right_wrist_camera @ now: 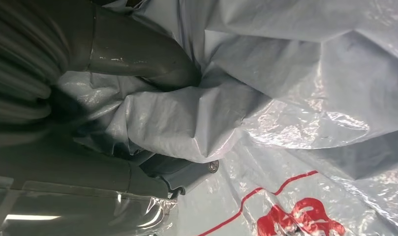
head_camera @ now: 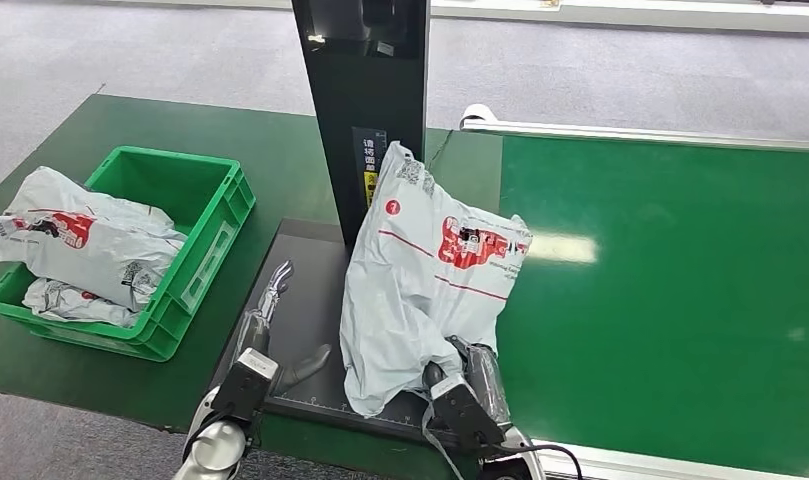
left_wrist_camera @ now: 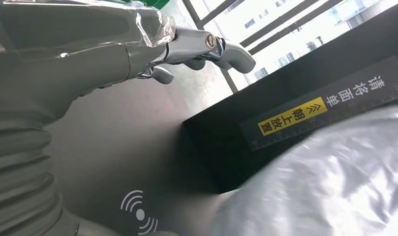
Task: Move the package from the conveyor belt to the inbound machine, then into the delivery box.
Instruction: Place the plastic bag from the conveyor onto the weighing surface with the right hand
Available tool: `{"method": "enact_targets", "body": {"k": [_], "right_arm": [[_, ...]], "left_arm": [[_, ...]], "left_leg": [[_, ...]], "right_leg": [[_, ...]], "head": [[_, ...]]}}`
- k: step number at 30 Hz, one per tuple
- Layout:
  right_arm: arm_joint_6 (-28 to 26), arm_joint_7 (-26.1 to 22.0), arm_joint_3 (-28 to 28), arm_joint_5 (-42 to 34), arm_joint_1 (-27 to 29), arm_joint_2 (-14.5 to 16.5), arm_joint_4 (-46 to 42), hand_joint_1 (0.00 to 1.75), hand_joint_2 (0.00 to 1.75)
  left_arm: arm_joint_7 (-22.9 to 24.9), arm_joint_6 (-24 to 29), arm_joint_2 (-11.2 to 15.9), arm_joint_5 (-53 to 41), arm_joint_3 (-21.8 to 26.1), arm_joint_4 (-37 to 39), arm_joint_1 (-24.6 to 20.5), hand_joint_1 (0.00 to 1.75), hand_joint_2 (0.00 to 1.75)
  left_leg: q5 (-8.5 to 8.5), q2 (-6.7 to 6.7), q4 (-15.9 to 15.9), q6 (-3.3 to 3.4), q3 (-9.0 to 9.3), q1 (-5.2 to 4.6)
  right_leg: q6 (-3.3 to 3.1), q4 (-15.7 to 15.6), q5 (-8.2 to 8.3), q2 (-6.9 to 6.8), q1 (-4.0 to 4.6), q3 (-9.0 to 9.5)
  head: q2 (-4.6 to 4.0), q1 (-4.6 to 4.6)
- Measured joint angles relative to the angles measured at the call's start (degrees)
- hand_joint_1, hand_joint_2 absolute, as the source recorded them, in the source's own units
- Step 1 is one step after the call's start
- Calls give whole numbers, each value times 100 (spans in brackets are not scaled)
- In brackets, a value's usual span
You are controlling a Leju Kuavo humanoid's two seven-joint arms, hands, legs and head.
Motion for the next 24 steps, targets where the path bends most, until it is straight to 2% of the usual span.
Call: {"method": "enact_targets", "body": {"k": [8,16,20,24], "right_arm": [[140,-71,386,79,-108,49,240,175,175],[49,38,631,147,-113,24,238,175,175],[4,93,676,116,-112,-21,225,6,175],[-66,174,681,127,-120,-45,237,0,175]], "left_arm": [[-24,76,39,42,34,1,6,0,175],[-25,84,58,42,102,1,44,0,175],[-32,87,63,42,122,1,75,0,175],[-42,101,63,41,140,-1,93,0,175]], "left_leg": [[1,0,0,-1,0,1],[0,0,0,-1,0,0],[0,0,0,-1,0,0],[1,0,0,-1,0,0]], "right_leg": [[0,0,0,0,2,0],[0,1,0,0,1,-1],[0,1,0,0,1,0],[0,1,0,-1,1,1]], "head": [[0,0],[0,0],[0,0],[0,0]]}}
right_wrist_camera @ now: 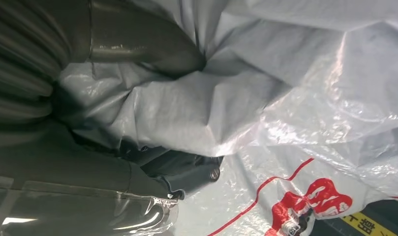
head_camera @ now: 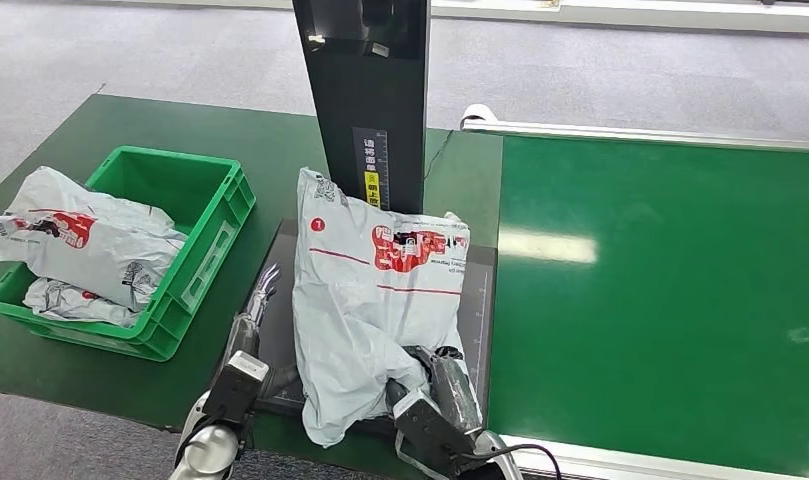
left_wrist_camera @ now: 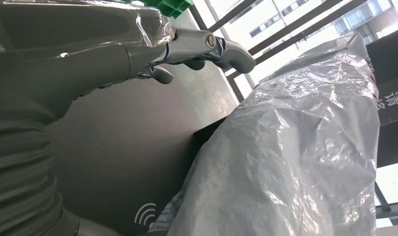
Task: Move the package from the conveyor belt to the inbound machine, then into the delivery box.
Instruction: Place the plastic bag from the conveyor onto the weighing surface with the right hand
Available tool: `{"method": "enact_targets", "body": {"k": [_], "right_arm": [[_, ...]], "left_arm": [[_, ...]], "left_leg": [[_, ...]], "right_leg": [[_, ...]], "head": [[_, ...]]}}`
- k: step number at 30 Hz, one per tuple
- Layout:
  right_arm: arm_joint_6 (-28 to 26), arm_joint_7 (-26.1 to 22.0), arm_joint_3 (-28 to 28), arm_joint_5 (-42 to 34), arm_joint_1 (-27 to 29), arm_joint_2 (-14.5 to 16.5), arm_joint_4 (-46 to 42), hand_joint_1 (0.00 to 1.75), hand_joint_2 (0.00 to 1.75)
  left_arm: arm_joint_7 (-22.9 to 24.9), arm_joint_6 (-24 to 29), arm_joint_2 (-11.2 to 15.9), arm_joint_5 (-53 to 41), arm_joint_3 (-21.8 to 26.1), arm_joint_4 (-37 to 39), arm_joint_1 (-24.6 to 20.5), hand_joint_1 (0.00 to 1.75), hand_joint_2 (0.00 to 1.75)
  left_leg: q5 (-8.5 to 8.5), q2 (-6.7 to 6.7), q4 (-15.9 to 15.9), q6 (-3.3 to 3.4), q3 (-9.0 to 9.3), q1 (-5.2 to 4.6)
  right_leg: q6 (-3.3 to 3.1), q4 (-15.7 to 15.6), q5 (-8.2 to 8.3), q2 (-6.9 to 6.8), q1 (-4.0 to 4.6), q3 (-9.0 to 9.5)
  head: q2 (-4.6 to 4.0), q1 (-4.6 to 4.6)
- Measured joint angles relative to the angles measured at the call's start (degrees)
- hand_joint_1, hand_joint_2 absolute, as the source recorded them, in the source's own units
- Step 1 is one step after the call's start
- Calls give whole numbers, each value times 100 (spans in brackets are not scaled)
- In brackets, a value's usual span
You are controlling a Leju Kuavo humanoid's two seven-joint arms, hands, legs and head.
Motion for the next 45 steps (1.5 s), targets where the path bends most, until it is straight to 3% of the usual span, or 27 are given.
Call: {"method": "enact_targets", "body": {"k": [11,23,33,45], "right_arm": [[-377,155,-131,350,-19,-64,-245,0,175],[-1095,32,-967,464,283,-304,-1063,0,175],[-1282,61,-1614,441,566,-371,-1621,0,175],[-1278,99,-1927,480,866,-336,-1992,0,175]], "left_arm": [[44,172,20,-66,74,-146,91,0,175],[6,375,167,-352,475,-772,163,0,175],[14,383,302,-421,756,-1071,158,0,175],[15,337,308,-442,776,-1399,316,0,175]], "left_leg": [[0,-1,1,0,0,0],[0,0,0,0,-2,0],[0,0,0,0,-4,0],[0,0,0,0,-4,0]], "right_leg": [[0,0,0,0,0,0],[0,0,0,0,0,-5],[0,0,0,0,0,-5],[0,0,0,0,0,-6]], "head": [[0,1],[0,-1],[0,1],[0,0]]}}
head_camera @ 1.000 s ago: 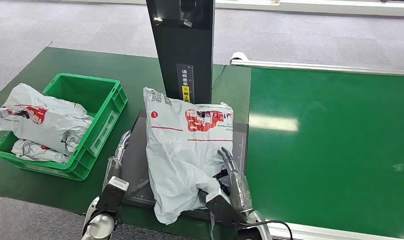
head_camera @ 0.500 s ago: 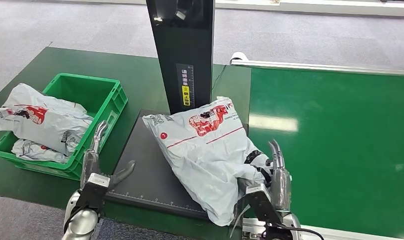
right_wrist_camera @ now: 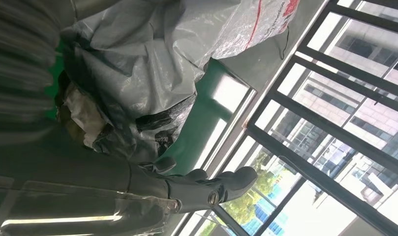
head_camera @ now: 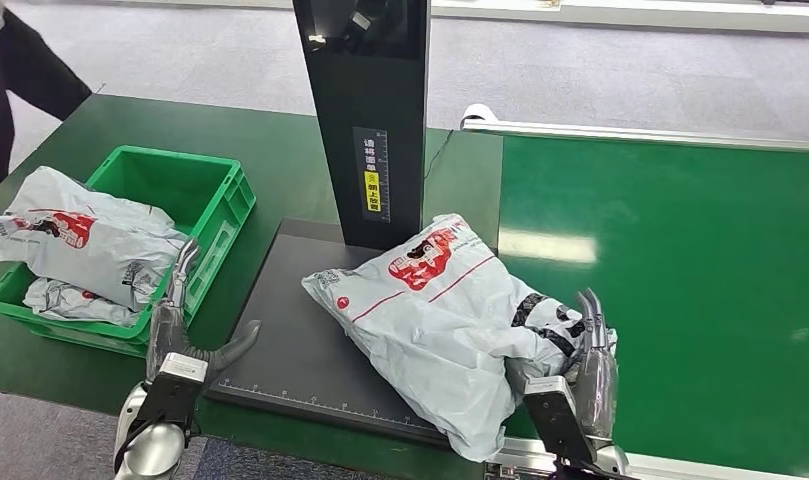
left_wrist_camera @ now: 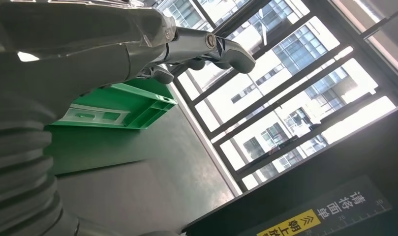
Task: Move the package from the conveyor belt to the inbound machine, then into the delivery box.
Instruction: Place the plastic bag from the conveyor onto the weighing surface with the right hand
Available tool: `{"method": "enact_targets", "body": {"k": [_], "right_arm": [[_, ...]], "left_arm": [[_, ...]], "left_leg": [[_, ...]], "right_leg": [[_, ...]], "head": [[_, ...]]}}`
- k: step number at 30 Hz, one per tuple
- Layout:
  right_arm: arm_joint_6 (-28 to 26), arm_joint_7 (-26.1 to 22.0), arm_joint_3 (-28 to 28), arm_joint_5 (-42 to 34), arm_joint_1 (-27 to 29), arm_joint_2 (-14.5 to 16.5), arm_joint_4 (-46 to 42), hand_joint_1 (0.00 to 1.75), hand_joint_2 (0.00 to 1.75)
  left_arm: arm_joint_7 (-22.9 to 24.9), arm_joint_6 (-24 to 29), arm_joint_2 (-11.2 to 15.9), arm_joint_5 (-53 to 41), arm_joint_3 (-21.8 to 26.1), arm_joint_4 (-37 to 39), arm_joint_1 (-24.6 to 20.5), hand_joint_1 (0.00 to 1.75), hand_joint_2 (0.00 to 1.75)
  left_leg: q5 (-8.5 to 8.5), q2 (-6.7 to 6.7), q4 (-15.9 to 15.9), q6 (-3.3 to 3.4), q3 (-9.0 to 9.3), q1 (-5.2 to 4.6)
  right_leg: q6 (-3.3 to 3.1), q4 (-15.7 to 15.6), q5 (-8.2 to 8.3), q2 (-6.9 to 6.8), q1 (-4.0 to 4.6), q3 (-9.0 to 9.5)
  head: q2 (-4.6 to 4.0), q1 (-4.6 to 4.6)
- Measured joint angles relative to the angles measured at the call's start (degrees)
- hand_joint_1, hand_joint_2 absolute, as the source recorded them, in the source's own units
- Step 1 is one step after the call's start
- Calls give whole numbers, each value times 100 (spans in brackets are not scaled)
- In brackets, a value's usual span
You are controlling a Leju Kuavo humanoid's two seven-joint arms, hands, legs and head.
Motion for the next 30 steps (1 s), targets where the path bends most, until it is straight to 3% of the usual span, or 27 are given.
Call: {"method": "enact_targets", "body": {"k": [10,24,30], "right_arm": [[571,58,-82,25,1,65,-27,0,175],[1161,-158,719,-376,-873,440,1206,0,175],[1117,-235,1126,-171,-1141,520,1518,0,175]], "left_arm": [[0,-50,4,0,-18,-25,-62,0,175],[-11,-104,-3,75,-414,113,-373,0,175],[-10,-92,-13,148,-576,265,-497,0,175]], "left_leg": [[0,1,0,0,0,0],[3,2,0,-1,2,1],[3,2,0,-1,2,1]], "right_leg": [[0,0,0,1,0,0],[-1,1,1,1,1,2],[-1,1,1,1,2,0]], "head": [[0,0],[0,1],[0,0]]}}
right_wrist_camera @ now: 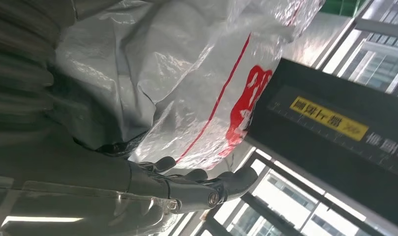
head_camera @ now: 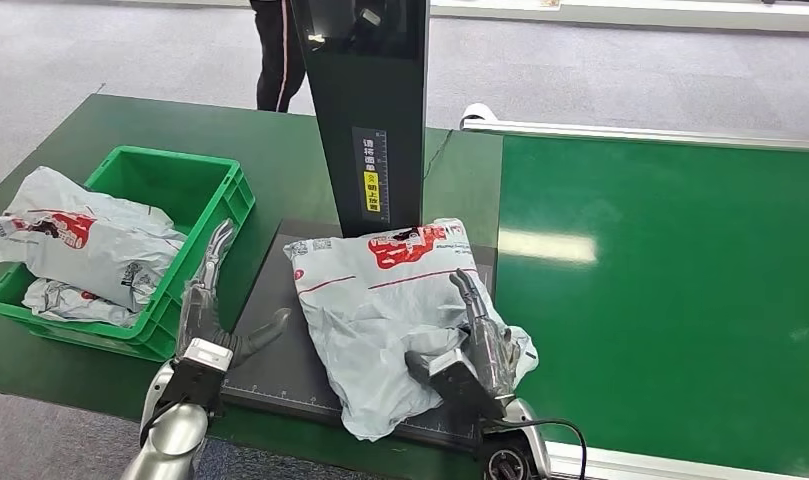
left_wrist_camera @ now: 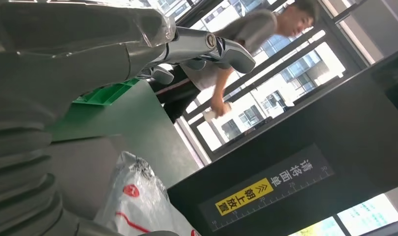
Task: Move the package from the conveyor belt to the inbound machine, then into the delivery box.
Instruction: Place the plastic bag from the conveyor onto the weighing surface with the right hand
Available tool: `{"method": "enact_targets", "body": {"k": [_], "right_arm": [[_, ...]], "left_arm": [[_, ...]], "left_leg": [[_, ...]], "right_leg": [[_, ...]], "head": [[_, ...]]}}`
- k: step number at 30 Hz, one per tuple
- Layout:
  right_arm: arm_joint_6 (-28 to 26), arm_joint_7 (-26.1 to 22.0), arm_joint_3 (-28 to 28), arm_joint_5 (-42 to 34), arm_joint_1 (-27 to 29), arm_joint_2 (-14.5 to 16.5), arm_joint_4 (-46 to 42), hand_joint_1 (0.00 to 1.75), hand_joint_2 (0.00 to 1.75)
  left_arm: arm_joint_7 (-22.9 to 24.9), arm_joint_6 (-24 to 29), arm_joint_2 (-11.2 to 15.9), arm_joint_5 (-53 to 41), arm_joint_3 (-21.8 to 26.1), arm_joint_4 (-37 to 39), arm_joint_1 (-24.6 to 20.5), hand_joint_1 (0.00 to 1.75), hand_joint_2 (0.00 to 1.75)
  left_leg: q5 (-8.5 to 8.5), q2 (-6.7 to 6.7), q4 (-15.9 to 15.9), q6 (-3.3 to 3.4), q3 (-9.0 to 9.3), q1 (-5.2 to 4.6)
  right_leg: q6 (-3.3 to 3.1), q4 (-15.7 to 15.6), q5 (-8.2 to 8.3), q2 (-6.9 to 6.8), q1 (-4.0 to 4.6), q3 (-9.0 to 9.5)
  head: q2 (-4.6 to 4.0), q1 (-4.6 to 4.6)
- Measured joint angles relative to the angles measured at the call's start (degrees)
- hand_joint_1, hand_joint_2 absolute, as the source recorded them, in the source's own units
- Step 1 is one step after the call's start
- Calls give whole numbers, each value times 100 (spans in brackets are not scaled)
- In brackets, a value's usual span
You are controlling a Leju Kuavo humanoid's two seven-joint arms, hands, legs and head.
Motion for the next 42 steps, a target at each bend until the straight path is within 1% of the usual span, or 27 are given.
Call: {"method": "enact_targets", "body": {"k": [5,9,15,18,23,26,30,36,42], "right_arm": [[88,131,271,23,18,-61,-134,0,175],[220,140,325,-226,158,-243,-503,0,175],[255,-256,263,-707,430,-607,-1190,0,175],[281,-401,211,-787,514,-761,-1498,0,175],[482,-621,207,-1008,514,-911,-1803,0,175],[554,-650,219,-1140,447,-952,-1892,0,175],[337,-444,154,-1034,384,-996,-2027,0,175],[-162,54,-303,-441,437,-1035,-2104,0,175],[-310,114,-840,-126,625,-1011,-1982,0,175]], "left_arm": [[2,51,5,43,-21,91,-19,0,175],[2,58,14,70,-16,125,-11,0,175],[-50,76,16,87,-6,143,76,0,175],[-98,105,15,88,-5,150,132,0,175],[-161,117,8,88,-4,161,168,0,175],[-167,119,6,91,-2,161,166,0,175],[-167,122,8,100,37,141,177,0,175],[-90,49,14,103,127,54,228,0,175],[-27,-138,13,222,161,-62,364,0,175]], "left_leg": [[0,0,0,0,-1,0],[-1,-1,1,0,-3,-1],[-2,-2,1,0,-4,-2],[-2,-1,1,0,-3,-1],[-1,-1,1,0,-3,-1],[-1,-1,1,0,-3,-1],[-1,-2,1,0,-3,-1],[-2,-3,1,0,-4,-1],[-2,-3,1,0,-5,-1]], "right_leg": [[0,0,0,0,0,-2],[0,0,0,-1,-2,0],[1,0,0,-1,-3,-1],[0,0,0,0,-2,-1],[0,0,0,-1,-1,0],[0,0,0,-1,-1,1],[0,0,0,-1,-2,1],[1,0,0,-2,-2,0],[1,0,-1,-2,-2,-1]], "head": [[0,0],[0,1],[0,0],[0,0],[0,0],[0,0],[0,0],[0,0],[0,0]]}}
